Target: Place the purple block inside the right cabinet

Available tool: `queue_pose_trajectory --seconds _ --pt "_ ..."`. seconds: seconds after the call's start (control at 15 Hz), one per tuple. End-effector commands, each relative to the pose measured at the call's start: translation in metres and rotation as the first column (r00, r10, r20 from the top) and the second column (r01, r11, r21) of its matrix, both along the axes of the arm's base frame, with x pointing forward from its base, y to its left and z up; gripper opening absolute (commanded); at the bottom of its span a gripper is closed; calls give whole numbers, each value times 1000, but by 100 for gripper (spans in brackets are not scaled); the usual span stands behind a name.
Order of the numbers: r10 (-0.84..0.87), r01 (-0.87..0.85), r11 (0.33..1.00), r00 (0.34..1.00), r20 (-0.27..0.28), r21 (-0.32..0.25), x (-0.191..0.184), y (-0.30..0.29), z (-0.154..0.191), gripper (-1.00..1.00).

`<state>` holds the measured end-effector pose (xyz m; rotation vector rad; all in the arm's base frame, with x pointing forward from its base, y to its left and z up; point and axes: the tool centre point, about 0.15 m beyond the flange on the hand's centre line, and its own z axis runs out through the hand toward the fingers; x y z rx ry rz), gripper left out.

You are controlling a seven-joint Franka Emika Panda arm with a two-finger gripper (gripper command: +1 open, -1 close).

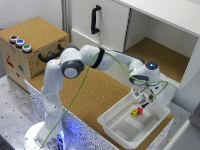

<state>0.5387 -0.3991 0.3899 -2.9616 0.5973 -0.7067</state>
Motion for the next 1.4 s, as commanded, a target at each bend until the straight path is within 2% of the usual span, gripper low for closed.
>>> queue_pose_trajectory --seconds 0.0,0.2,0.4,0.87,1.13,1.33 --pt "216 -224 973 968 125 54 41 52 72 -100" --pt "306 -315 949 936 174 25 64 77 98 -100" --pt "370 -376 926 909 190 -4 78 99 105 -100" --pt "450 -438 893 872 191 -103 122 147 88 -100" --pt "411 -389 911 888 206 -138 145 155 79 -100" --pt "404 -378 911 896 182 -162 154 162 70 -100"
